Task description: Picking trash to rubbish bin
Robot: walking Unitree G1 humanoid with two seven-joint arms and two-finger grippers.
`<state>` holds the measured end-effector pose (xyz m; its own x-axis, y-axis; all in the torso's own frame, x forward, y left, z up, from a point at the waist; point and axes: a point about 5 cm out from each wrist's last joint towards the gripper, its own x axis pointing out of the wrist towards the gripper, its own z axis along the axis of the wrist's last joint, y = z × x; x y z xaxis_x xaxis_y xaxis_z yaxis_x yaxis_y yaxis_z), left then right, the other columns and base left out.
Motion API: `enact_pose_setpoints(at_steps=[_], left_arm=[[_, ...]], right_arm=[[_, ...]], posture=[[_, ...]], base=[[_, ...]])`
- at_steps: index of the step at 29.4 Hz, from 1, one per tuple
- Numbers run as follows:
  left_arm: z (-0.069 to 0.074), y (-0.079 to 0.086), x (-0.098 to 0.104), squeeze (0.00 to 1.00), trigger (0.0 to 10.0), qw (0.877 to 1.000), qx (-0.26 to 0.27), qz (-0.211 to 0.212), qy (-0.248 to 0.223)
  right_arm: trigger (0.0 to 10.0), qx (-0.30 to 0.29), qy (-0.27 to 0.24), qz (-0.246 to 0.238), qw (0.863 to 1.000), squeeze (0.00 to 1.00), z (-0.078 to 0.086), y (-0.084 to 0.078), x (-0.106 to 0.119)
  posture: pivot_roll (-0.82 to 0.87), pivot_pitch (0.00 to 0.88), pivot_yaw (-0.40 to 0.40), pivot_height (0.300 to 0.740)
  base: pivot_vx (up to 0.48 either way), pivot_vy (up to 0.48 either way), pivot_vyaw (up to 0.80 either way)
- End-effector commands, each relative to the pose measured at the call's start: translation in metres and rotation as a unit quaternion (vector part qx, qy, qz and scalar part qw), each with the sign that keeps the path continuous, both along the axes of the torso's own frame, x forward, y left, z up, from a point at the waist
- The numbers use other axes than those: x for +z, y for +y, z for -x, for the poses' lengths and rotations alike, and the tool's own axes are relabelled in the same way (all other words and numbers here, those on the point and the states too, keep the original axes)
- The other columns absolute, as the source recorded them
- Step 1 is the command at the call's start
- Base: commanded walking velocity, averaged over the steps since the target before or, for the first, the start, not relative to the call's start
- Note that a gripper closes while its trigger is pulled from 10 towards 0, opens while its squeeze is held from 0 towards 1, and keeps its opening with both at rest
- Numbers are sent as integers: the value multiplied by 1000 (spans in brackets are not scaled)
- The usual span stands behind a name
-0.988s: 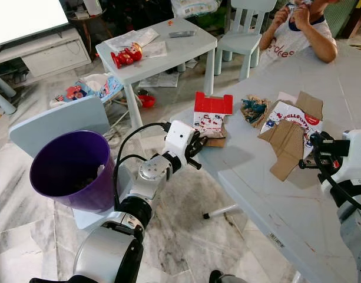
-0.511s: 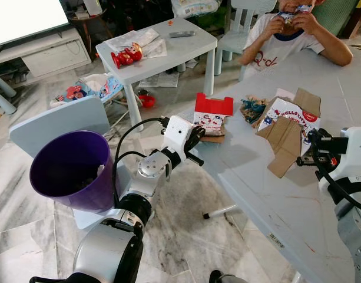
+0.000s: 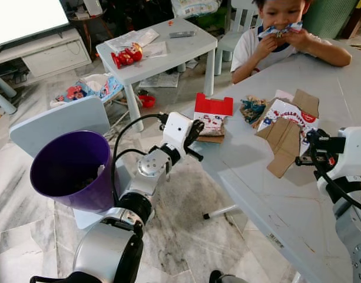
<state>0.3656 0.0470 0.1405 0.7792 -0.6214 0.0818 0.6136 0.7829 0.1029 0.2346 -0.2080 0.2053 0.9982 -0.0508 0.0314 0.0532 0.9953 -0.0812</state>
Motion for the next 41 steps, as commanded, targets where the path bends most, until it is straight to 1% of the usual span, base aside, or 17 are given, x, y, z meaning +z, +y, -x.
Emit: enact_pose_setpoints(at_steps=[1,5,12,13,15,16,17,18,19,20,22,28,33,41], left_arm=[[-2,-3,8,1000,10000,1000,-9,-7,-16],[-4,-6,11,1000,10000,999,-19,-36,-22],[-3,-14,21,1000,10000,998,-46,-34,-40],[-2,-16,22,1000,10000,996,-55,-49,-48],[-2,-16,21,1000,10000,994,-53,-75,-58],[-2,-15,20,1000,10000,994,-51,-78,-58],[-2,-14,20,1000,10000,994,-48,-78,-57],[-3,-10,18,1000,10000,995,-35,-75,-49],[-3,-10,18,1000,10000,995,-35,-75,-49],[-4,-4,13,1000,10000,995,-27,-82,-41],[-5,0,11,1000,10000,995,-26,-88,-36],[-3,1,5,1000,10000,990,-64,-121,-15],[2,-1,-4,1000,10000,985,-99,-142,0],[2,2,-8,1000,10000,982,-101,-161,4]], right_arm=[[0,-2,-9,0,1000,0,1,0,2],[0,-2,-8,0,1000,0,1,0,2],[0,-1,-7,0,1000,0,1,1,1],[0,-1,-7,-1,1000,0,0,1,1],[0,1,-7,-2,1000,0,0,2,1],[0,1,-7,-2,1000,0,0,2,1],[0,1,-6,-2,1000,0,0,2,1],[0,1,-6,-3,1000,0,0,2,0],[0,1,-6,-3,1000,0,0,2,0],[0,2,-6,-3,1000,0,-1,2,0],[0,3,-5,-3,1000,0,0,3,0],[0,3,5,1,1000,0,3,0,-3],[0,2,6,1,1000,0,3,-1,-4],[0,5,7,2,1000,0,5,-1,-3]], posture=[[-220,122,41,740],[-220,127,40,740],[-215,128,41,740],[-210,128,41,740],[-208,129,41,740],[-208,129,41,740],[-208,129,41,740],[-206,130,40,740],[-206,130,40,740],[-207,131,40,740],[-207,131,40,740],[-208,132,41,740],[-208,132,41,740],[-222,142,38,740]], base=[[0,0,0],[0,0,0],[0,0,0],[0,0,0],[0,0,0],[0,0,0],[0,0,0],[0,0,0],[0,0,0],[0,0,0],[0,0,0],[0,0,0],[0,0,0],[0,0,0]])
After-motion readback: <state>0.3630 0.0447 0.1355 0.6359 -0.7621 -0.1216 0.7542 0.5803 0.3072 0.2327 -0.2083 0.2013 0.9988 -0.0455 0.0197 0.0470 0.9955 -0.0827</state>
